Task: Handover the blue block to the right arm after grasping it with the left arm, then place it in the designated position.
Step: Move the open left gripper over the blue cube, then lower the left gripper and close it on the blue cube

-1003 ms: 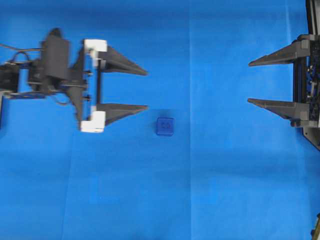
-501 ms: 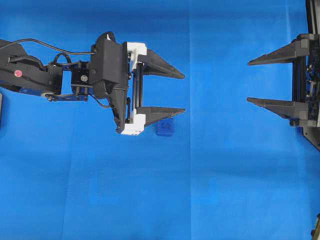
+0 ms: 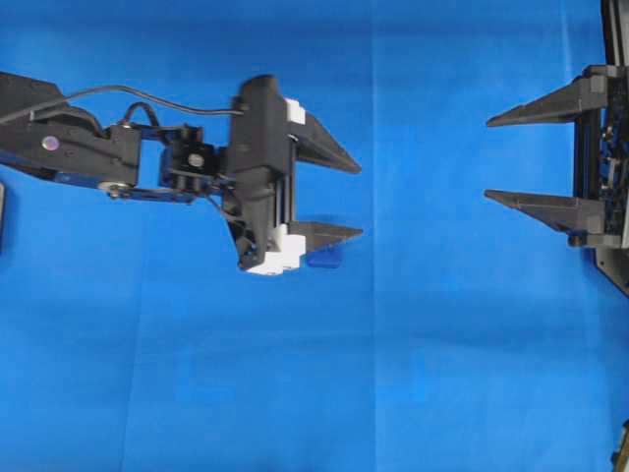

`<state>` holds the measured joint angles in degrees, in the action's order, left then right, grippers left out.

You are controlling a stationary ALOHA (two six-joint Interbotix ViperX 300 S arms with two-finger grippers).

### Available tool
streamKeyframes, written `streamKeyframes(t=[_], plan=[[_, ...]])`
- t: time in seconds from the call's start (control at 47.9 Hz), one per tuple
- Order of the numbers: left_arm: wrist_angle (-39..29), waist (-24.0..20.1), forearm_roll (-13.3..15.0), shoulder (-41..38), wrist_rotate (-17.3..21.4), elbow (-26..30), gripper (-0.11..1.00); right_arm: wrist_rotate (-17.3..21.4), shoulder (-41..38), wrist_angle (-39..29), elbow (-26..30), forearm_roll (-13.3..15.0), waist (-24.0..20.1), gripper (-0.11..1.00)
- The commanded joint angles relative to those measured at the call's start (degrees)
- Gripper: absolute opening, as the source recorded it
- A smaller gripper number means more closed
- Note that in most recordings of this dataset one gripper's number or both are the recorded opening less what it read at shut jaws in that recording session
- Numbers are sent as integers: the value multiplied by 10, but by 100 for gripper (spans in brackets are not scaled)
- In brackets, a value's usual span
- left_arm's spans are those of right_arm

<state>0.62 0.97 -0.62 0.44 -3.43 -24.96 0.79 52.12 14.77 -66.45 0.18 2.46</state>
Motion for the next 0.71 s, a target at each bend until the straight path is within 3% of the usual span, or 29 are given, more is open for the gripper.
streamKeyframes(t=[0.0, 0.209, 0.355, 0.689], plan=[[-69, 1, 0, -5, -2, 44, 93, 0, -5, 6, 13, 0, 2, 97], [-258, 5, -1, -44, -3, 124, 93, 1, -6, 5, 14, 1, 1, 97], [-350, 5, -1, -65, 1, 168, 93, 0, -8, 5, 13, 1, 1, 97], [-368, 7, -1, -73, 1, 183, 93, 0, -11, 5, 13, 1, 1, 97]])
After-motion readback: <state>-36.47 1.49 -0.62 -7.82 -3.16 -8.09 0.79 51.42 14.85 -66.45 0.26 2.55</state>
